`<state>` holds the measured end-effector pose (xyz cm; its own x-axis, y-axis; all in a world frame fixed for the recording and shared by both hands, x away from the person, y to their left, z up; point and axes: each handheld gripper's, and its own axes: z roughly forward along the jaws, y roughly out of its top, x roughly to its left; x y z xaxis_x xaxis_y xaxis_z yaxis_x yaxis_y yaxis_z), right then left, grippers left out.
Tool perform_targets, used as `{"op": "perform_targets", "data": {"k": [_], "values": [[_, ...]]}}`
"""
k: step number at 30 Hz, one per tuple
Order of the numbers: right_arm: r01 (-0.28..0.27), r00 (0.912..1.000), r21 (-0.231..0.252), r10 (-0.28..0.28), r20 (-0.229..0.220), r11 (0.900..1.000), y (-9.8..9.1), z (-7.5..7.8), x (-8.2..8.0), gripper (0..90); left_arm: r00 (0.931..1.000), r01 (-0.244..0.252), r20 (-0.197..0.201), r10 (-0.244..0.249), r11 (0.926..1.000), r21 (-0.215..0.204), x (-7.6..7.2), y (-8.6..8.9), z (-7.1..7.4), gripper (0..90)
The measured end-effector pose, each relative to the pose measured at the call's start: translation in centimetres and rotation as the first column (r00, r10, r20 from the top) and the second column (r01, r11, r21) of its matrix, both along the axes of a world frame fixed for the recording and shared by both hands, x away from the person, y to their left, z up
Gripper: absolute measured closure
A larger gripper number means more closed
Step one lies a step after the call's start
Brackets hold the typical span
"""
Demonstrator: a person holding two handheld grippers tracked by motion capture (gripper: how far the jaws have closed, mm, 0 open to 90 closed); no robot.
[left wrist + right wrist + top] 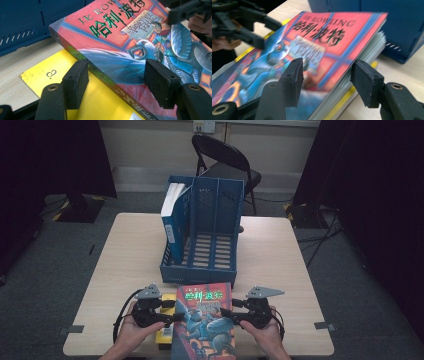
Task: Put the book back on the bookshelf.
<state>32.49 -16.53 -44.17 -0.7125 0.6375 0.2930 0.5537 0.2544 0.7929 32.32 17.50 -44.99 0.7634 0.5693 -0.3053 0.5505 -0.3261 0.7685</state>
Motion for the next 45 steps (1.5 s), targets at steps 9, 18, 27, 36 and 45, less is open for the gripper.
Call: {"op": "perform_targets", "data": {"k": [9,18,27,36,45], "values": [[0.035,0.9994,-0.004,-0.035,-0.002,0.9994,0.1,-0.2,1.7,44.3,1.0,0.001,0.005,-0.001,1.0,0.001,0.0,0.1,0.0,35.9],[-0.015,0.9999,0.04,0.015,-0.004,0.9991,-0.1,0.5,-0.2,48.6,1.0,-0.001,-0.001,0.001,0.9999,0.012,-0.3,0.1,0.1,35.2],[-0.015,0.9998,0.03,0.016,-0.013,0.9994,0.3,-0.2,0.5,47.6,1.0,0.004,0.004,-0.004,0.9997,0.024,-0.6,0.0,0.2,33.6],[-0.039,0.9988,0.033,0.04,-0.029,0.9987,2.0,-0.2,2.8,47.6,0.9998,-0.002,0.019,0.002,1.0,0.007,-0.7,-0.2,-0.1,32.4],[-0.094,0.9931,0.074,0.099,-0.063,0.9927,3.0,-0.4,3.6,50.5,0.9985,-0.04,0.035,0.041,0.9991,-0.015,-0.1,-0.3,-0.4,31.4]]}}
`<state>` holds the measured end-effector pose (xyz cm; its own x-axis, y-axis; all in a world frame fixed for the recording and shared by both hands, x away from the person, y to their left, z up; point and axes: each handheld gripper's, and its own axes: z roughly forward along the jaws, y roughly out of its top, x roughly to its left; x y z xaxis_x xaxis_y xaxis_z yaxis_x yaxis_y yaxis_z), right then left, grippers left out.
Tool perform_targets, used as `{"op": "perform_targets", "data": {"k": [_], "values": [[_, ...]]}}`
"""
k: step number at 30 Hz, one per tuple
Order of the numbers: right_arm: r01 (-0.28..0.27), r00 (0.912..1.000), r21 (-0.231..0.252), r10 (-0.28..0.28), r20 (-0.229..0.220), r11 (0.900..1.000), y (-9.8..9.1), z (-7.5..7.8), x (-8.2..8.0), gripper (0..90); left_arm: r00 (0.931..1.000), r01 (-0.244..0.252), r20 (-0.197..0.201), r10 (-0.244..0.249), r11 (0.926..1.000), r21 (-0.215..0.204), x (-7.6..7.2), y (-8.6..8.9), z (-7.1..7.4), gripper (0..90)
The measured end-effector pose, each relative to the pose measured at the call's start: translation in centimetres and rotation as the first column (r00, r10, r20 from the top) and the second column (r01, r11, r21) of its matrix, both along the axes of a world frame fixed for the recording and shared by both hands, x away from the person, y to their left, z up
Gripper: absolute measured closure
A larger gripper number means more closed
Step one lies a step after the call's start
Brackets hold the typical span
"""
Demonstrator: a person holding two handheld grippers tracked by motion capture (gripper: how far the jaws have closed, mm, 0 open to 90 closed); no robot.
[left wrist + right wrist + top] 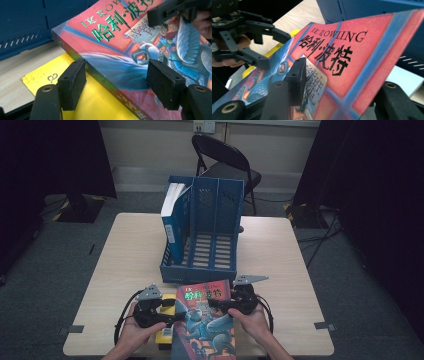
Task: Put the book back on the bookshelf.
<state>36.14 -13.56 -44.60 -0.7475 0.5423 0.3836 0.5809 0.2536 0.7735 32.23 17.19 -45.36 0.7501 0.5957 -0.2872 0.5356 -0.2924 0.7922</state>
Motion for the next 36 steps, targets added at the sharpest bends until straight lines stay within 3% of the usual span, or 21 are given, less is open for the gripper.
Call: {"op": "perform_targets", "data": {"k": [4,14,20,24,26,31,36], "values": [[-0.021,0.9994,0.022,0.022,-0.027,0.9995,-0.2,-0.1,-0.2,54.5,1.0,0.002,0.008,-0.002,1.0,-0.002,0.0,0.0,-0.1,31.3],[-0.069,0.9965,-0.001,0.069,-0.047,0.9976,-0.7,0.2,-2.0,54.6,0.9999,0.005,0.017,-0.005,0.9998,-0.019,-0.1,0.2,-0.2,31.1],[-0.08,0.9935,0.011,0.081,-0.08,0.9967,-0.4,0.2,-1.6,59.6,0.9995,-0.013,0.027,0.013,0.9999,-0.005,0.1,-0.3,-0.2,26.9],[-0.106,0.9919,-0.006,0.105,-0.071,0.9944,0.1,0.3,-1.2,64.0,0.9998,-0.006,0.02,0.006,1.0,-0.004,0.2,-0.3,-0.2,25.4],[-0.105,0.9916,0.007,0.105,-0.075,0.9945,0.1,0.4,-1.2,68.2,1.0,0.001,0.0,-0.001,0.9992,-0.04,0.4,0.0,-0.3,24.0],[-0.094,0.9939,0.019,0.095,-0.056,0.9954,0.0,0.8,-1.5,75.7,0.9999,-0.003,0.017,0.003,0.9996,-0.026,0.3,0.0,-0.3,27.2],[-0.09,0.9954,0.041,0.091,-0.031,0.9951,0.0,1.1,-2.0,78.3,0.9999,-0.004,-0.016,0.003,0.9988,-0.049,0.4,0.2,-0.2,25.9]]}}
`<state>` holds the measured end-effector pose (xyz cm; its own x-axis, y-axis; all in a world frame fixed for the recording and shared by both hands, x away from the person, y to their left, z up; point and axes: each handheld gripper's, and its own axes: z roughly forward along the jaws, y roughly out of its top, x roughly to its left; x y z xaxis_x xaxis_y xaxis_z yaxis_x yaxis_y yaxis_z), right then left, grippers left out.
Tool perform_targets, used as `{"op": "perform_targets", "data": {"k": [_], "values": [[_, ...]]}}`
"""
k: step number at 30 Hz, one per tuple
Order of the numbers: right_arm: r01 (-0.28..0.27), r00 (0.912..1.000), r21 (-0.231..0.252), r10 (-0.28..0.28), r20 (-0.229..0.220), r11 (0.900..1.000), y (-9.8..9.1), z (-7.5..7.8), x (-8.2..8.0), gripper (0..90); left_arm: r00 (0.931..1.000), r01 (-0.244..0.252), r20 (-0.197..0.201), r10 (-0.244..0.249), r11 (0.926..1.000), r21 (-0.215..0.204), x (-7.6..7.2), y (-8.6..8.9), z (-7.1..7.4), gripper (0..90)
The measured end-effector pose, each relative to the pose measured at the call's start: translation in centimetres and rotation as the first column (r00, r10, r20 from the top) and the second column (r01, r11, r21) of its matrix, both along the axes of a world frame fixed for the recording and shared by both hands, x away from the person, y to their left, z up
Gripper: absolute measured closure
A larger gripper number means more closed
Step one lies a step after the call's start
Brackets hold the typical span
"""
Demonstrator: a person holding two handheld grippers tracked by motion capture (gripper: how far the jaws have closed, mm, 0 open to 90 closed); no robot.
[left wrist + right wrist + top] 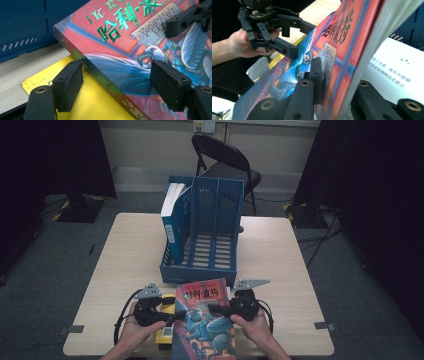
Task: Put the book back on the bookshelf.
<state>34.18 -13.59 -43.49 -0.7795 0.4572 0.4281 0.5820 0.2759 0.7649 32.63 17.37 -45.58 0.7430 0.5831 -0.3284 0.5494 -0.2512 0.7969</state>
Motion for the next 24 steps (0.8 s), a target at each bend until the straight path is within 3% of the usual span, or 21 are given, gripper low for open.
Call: {"op": "perform_targets", "data": {"k": [4,7,9,19,24], "values": [[-0.007,0.9998,0.013,0.007,0.016,0.9999,0.0,0.2,-0.2,79.0,0.9995,0.01,-0.028,-0.01,0.9999,-0.012,0.1,0.2,0.1,25.6],[-0.02,0.9993,0.033,0.019,0.032,0.9993,-0.1,0.3,-0.4,79.9,0.9955,0.039,-0.083,-0.044,0.9973,-0.063,0.4,0.3,0.1,28.9],[-0.039,0.9984,0.045,0.037,0.042,0.9983,0.0,0.6,-0.5,80.7,0.9931,0.058,-0.097,-0.065,0.9952,-0.079,0.5,0.2,0.0,29.2],[-0.036,0.998,0.026,0.034,0.053,0.999,0.2,1.1,-0.8,81.5,0.994,0.056,-0.092,-0.059,0.9978,-0.036,0.2,-0.1,0.9,30.1],[-0.027,0.9984,0.018,0.026,0.05,0.9995,0.3,1.4,-0.8,82.4,0.9937,0.061,-0.092,-0.064,0.9975,-0.037,0.2,-0.2,1.2,30.1]]}}
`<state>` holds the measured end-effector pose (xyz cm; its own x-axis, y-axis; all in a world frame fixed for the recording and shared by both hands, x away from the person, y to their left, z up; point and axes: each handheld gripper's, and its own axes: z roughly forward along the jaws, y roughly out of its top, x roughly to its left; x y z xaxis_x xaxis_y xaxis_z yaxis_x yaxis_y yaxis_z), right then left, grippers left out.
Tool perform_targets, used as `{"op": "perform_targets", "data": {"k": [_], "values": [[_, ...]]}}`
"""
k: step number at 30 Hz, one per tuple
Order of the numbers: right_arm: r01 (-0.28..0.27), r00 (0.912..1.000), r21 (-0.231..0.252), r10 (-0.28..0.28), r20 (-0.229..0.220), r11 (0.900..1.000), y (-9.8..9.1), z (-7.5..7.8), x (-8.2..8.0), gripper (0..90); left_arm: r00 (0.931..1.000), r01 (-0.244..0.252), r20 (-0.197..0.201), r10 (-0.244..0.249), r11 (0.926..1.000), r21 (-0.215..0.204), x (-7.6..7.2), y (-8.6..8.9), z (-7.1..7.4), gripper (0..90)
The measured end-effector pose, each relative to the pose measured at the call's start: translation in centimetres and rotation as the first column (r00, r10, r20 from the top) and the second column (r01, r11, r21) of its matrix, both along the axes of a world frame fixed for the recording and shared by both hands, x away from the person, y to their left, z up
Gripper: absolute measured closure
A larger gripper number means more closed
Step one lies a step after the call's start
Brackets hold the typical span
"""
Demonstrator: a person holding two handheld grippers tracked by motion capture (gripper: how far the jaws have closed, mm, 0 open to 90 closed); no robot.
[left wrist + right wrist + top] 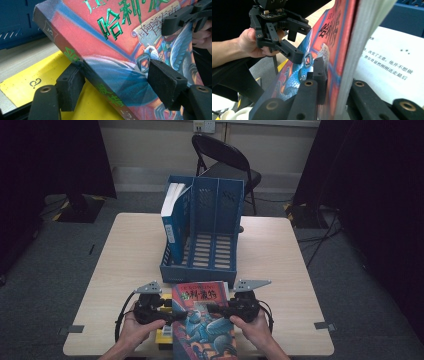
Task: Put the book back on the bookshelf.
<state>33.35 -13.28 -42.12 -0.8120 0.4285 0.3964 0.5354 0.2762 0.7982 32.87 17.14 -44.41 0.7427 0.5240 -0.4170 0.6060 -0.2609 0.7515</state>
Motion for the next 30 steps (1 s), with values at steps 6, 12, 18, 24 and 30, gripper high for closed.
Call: {"op": "perform_targets", "data": {"k": [6,12,18,24,30], "values": [[-0.007,0.9999,0.017,0.007,0.013,0.9998,0.5,0.5,0.0,83.9,0.999,0.031,-0.03,-0.034,0.9959,-0.085,-0.1,0.0,-0.1,33.5],[0.007,0.9999,0.032,-0.007,0.011,0.9995,0.5,0.8,0.0,83.9,0.9993,0.035,0.019,-0.033,0.9935,-0.108,-0.8,-0.6,0.9,49.9],[0.017,0.9993,0.039,-0.018,0.032,0.9991,0.4,1.6,-0.3,83.9,0.9992,0.035,0.027,-0.031,0.9862,-0.162,-0.6,-0.3,1.8,60.2],[0.029,0.9987,0.056,-0.031,0.04,0.998,0.3,2.5,0.2,83.9,0.9993,0.025,0.031,-0.02,0.9847,-0.173,0.3,-0.4,2.7,62.3],[0.042,0.9975,0.072,-0.046,0.054,0.9965,0.3,3.2,0.5,83.8,0.9993,0.005,0.037,0.002,0.9837,-0.18,0.8,-0.4,3.6,62.9]]}}
